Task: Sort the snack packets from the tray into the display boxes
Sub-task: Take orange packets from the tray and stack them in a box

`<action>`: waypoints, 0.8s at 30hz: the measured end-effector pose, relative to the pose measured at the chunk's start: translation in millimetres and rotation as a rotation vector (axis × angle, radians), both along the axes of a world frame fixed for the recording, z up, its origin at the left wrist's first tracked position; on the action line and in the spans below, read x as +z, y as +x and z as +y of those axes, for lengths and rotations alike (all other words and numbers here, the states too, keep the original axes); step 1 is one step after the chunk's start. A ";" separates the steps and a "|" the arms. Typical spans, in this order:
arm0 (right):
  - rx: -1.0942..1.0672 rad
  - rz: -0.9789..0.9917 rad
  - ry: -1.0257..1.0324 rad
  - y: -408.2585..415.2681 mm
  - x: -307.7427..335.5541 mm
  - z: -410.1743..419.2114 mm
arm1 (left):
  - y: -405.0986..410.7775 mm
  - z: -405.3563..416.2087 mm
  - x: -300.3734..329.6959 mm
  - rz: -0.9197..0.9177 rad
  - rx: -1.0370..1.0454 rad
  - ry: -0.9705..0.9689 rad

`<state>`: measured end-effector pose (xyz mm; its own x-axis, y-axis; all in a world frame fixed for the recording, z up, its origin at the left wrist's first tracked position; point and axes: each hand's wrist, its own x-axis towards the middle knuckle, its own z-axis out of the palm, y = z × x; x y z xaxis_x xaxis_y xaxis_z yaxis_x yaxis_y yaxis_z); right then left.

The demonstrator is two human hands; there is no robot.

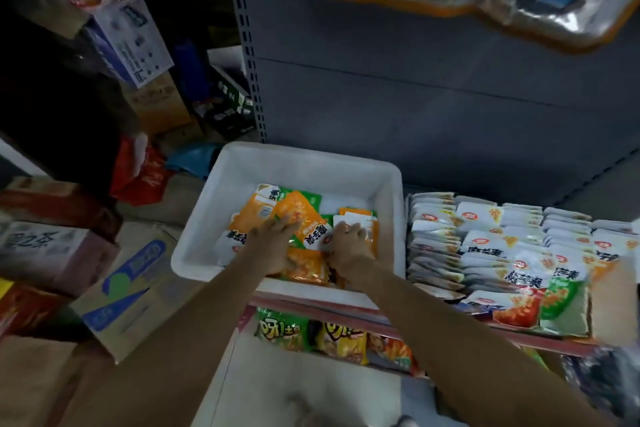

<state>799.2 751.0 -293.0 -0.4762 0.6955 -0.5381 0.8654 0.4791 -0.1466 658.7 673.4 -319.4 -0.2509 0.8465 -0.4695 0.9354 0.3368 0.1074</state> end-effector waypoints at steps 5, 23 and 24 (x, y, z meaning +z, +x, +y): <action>-0.045 0.176 -0.013 -0.6 4.2 8.5 | -0.3 1.5 0.0 -0.058 0.067 0.016; -0.309 1.283 0.093 163.9 118.0 58.5 | 162.5 85.2 134.4 -1.125 0.456 0.820; -0.317 1.296 0.112 182.0 120.7 63.8 | 179.7 93.5 138.1 -1.144 0.439 0.803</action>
